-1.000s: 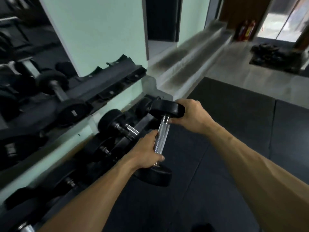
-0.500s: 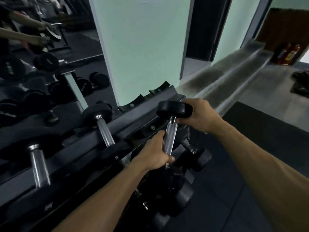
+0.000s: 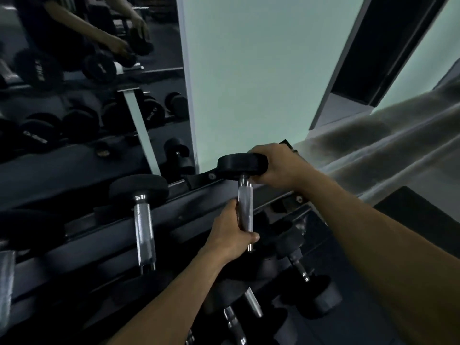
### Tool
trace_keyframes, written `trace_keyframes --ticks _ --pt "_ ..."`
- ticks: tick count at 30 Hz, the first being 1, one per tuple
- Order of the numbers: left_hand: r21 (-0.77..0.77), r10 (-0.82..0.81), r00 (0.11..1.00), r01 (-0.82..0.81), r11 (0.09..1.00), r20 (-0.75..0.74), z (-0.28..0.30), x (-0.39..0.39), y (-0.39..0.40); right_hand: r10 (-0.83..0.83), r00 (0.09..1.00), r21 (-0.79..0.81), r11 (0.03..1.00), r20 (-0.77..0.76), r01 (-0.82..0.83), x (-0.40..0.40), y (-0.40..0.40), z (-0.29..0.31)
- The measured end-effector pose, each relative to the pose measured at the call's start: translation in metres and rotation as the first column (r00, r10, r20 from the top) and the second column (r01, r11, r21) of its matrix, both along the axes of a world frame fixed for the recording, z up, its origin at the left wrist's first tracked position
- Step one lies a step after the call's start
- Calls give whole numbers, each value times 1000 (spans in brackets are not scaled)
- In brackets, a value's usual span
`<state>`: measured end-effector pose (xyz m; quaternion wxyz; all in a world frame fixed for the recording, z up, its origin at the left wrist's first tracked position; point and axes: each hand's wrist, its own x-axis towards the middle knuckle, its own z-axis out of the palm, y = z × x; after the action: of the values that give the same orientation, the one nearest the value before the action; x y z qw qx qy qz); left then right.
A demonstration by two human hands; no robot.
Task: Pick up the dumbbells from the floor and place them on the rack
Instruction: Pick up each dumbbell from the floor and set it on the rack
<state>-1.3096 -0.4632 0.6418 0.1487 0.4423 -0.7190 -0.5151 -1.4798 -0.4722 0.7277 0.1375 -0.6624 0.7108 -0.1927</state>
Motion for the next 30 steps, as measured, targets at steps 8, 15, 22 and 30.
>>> trace_keyframes --ticks 8,15,22,30 --pt "21 284 956 -286 958 79 -23 -43 -44 187 980 96 977 61 -192 -24 -99 -39" --pt "13 365 915 -372 928 172 -34 -56 -55 224 965 191 950 132 -247 -33 -129 -63" --pt "-10 350 926 -352 936 139 -32 -49 -55 163 985 167 971 53 -170 -26 -116 -63" --pt "-234 222 954 -174 956 200 -6 -23 -41 112 993 190 976 -45 -102 -28 -76 -37"
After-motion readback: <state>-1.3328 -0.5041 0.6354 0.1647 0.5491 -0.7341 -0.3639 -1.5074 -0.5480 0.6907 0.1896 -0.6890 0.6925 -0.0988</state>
